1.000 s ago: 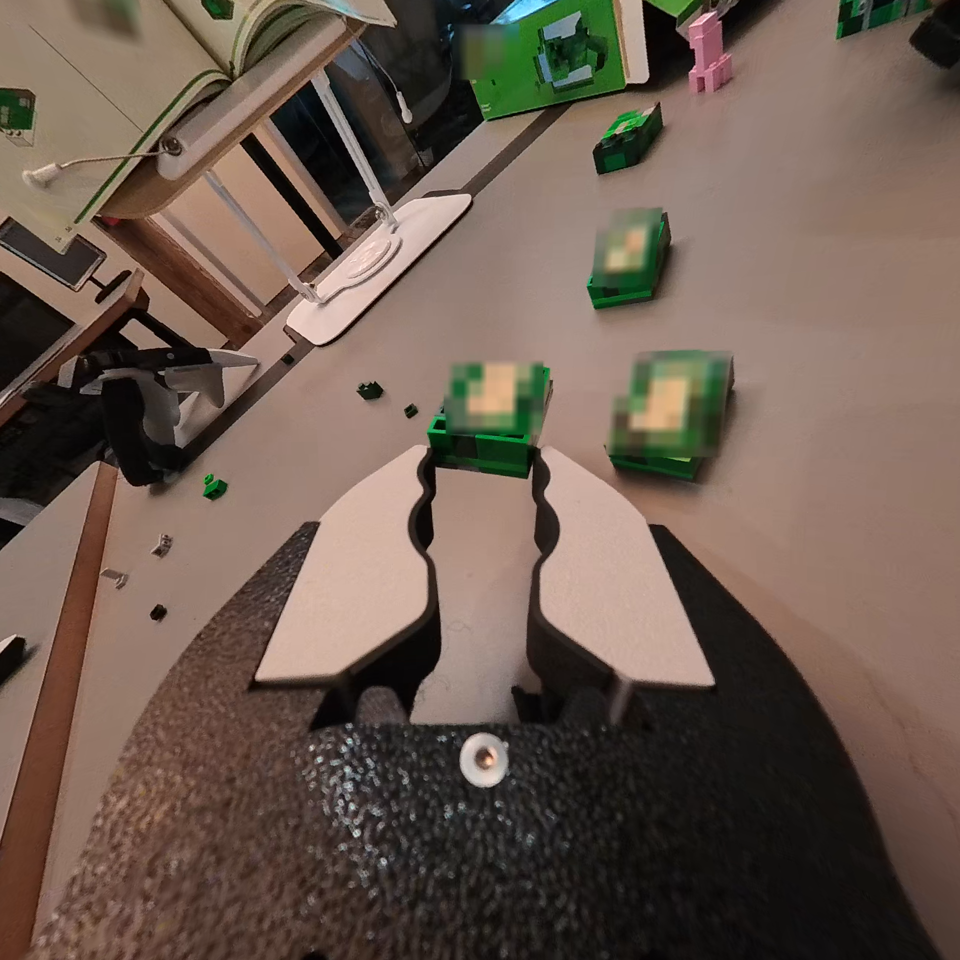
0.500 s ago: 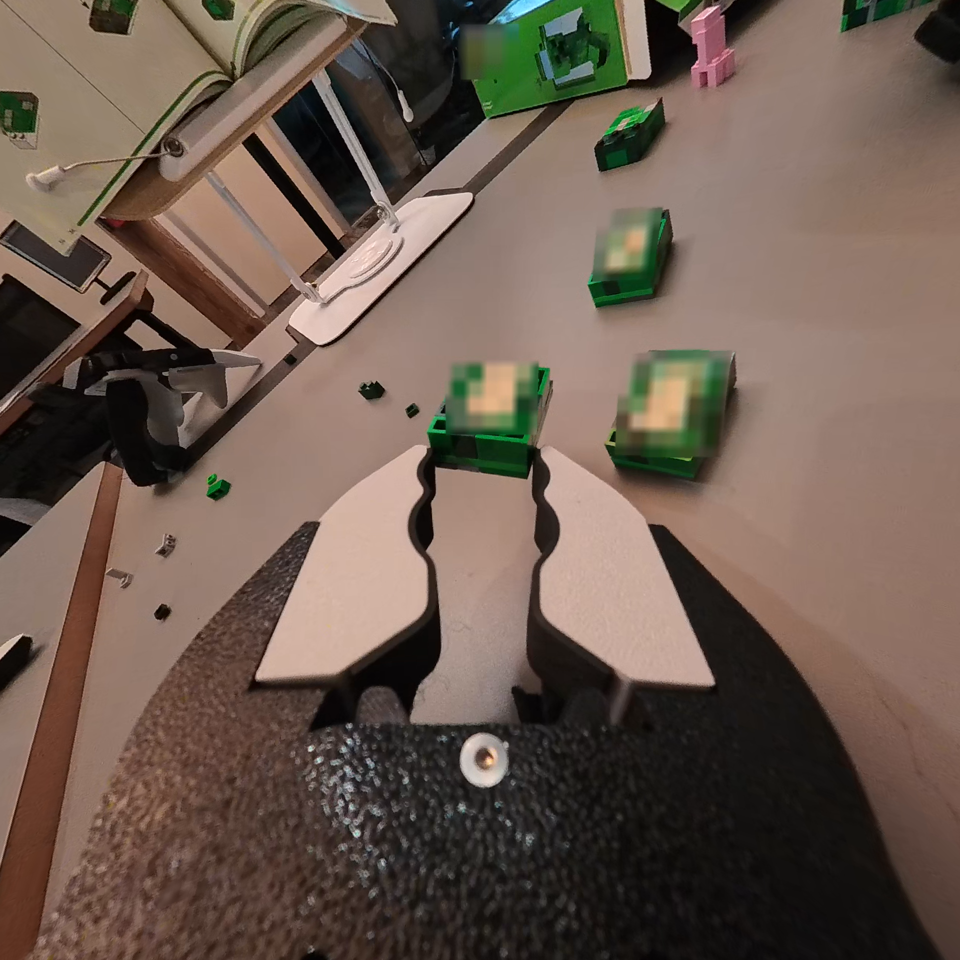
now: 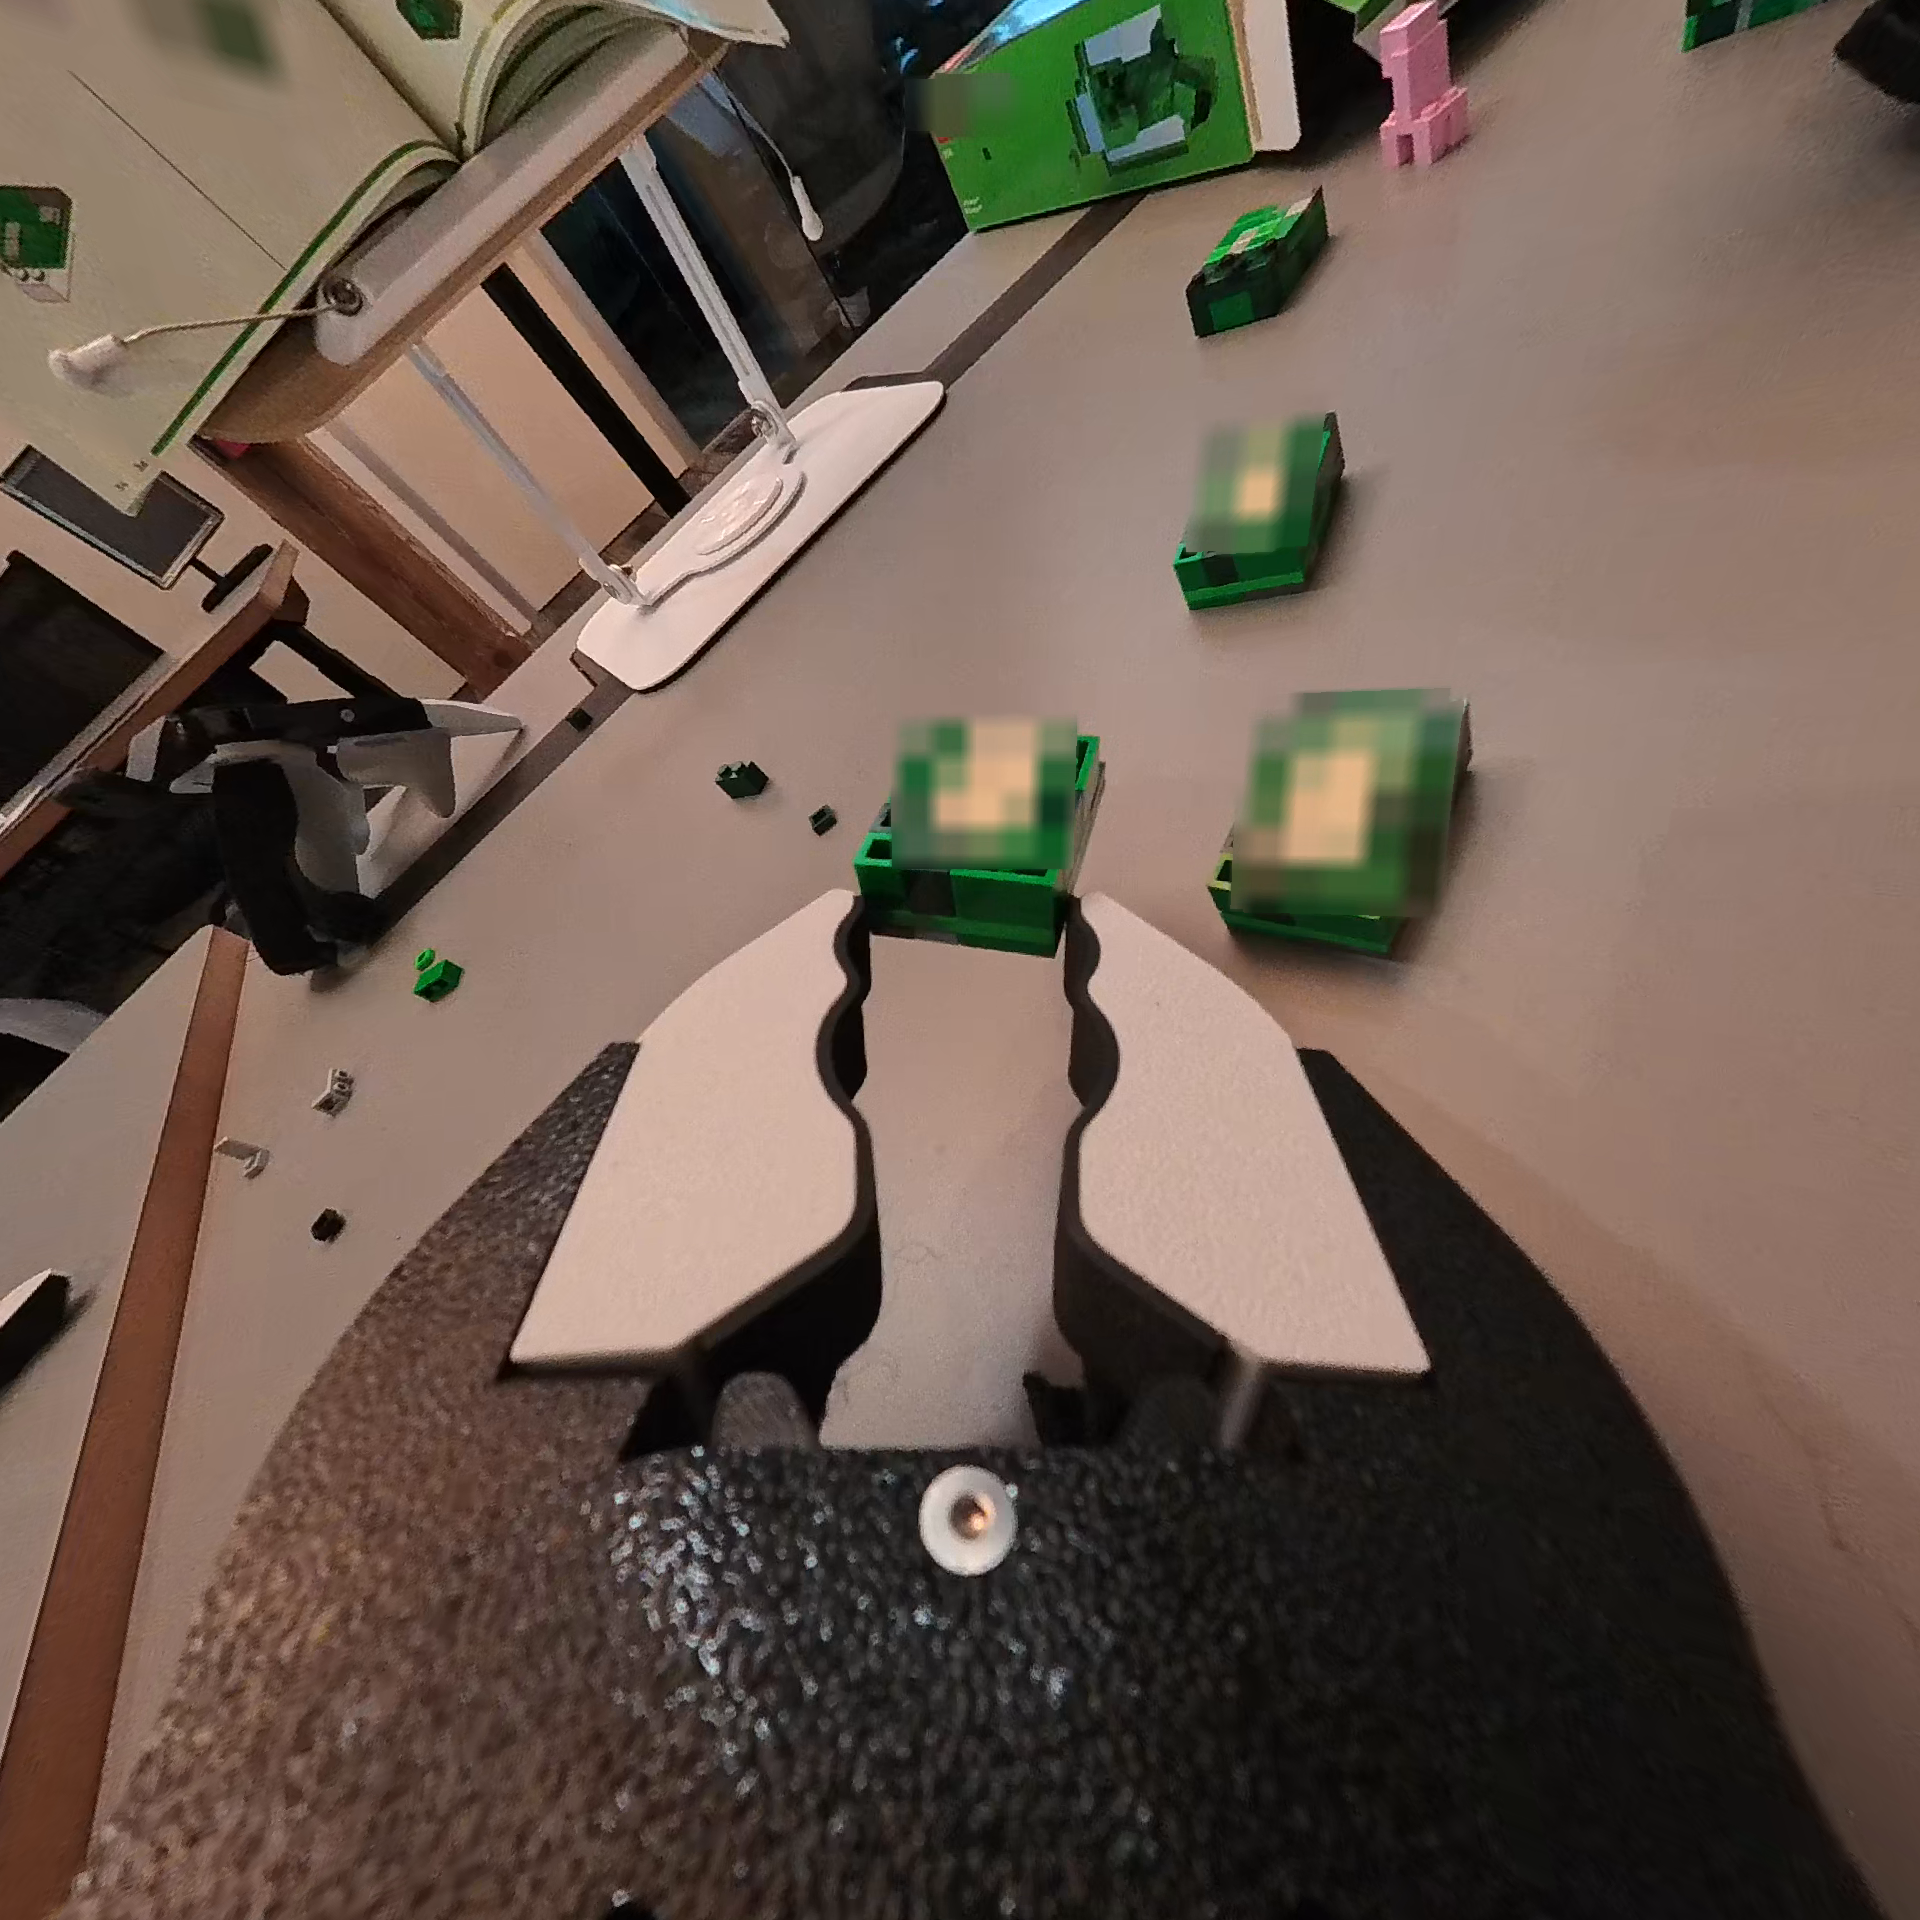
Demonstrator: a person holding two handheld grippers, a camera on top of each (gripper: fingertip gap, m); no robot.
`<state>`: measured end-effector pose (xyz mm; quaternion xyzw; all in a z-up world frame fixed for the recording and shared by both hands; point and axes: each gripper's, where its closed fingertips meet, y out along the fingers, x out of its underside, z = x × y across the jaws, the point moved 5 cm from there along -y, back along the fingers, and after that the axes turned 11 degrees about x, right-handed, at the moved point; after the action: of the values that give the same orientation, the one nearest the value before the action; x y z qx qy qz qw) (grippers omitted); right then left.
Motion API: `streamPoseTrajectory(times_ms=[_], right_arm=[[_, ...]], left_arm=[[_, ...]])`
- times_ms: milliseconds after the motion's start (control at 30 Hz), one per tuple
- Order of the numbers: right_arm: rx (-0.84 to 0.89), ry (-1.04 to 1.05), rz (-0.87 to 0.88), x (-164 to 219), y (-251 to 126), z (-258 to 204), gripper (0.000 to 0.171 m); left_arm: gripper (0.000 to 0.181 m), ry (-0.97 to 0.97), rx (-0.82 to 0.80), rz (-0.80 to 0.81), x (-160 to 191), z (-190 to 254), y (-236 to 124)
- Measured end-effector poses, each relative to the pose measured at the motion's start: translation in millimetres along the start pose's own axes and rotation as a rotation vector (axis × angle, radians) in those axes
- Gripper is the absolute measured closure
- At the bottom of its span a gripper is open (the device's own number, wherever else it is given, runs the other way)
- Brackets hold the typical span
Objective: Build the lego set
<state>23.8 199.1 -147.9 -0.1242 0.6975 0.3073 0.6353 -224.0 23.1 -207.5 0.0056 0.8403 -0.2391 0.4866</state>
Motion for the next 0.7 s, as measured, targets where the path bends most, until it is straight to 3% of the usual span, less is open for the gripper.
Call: streamPoseTrajectory(times_ms=[100, 300, 500, 700], right_arm=[[-0.104, -0.252, 0.048, -3, -6, -31, 0.171], [-0.469, -0.759, 0.151, 15, -39, -126, 0.171], [-0.636, -0.946, 0.246, 29, -64, -162, 0.171], [-0.665, -0.997, 0.266, 35, -68, -165, 0.171]], left_arm=[[0.146, 0.003, 0.002, -0.003, 0, 0, 0], [0.146, 0.002, 0.001, -0.003, 0, 0, 0], [0.146, 0.004, 0.001, -0.005, 0, 0, 0], [0.146, 0.005, -0.003, -0.006, 0, 0, 0]])
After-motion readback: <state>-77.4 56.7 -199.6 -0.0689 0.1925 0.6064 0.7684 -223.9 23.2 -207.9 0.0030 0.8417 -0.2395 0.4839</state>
